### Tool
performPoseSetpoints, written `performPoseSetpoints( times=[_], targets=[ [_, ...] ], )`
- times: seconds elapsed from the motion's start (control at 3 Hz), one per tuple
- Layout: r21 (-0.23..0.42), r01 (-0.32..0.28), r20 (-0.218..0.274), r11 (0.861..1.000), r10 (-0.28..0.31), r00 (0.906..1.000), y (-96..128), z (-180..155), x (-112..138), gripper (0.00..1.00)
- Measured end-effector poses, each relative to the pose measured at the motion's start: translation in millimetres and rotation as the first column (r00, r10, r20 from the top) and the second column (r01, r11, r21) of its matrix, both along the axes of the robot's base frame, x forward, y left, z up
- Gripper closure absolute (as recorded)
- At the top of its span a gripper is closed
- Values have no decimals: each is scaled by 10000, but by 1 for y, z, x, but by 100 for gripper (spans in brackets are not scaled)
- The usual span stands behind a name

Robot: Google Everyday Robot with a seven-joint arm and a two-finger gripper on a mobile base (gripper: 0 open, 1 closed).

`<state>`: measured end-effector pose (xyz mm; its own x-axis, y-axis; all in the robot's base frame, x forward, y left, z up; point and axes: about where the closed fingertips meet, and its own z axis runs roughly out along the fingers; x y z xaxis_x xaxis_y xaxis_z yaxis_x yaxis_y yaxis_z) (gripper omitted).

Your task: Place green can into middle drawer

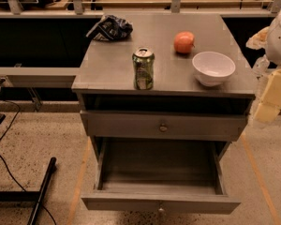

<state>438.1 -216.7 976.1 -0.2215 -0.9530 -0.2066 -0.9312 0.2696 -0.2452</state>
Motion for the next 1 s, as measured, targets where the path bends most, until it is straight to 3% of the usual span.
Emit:
performPoseSetpoints(
  times=[0.33, 0.67, 1.0],
  targets=[
    [1, -1, 3, 10000, 1, 10000, 0, 0, 0, 0],
    [286, -367, 339, 9989, 357, 9988, 25, 5, 28, 0],
    [1009, -803, 862, 9916, 717, 9937, 66, 18, 79, 0]
  ],
)
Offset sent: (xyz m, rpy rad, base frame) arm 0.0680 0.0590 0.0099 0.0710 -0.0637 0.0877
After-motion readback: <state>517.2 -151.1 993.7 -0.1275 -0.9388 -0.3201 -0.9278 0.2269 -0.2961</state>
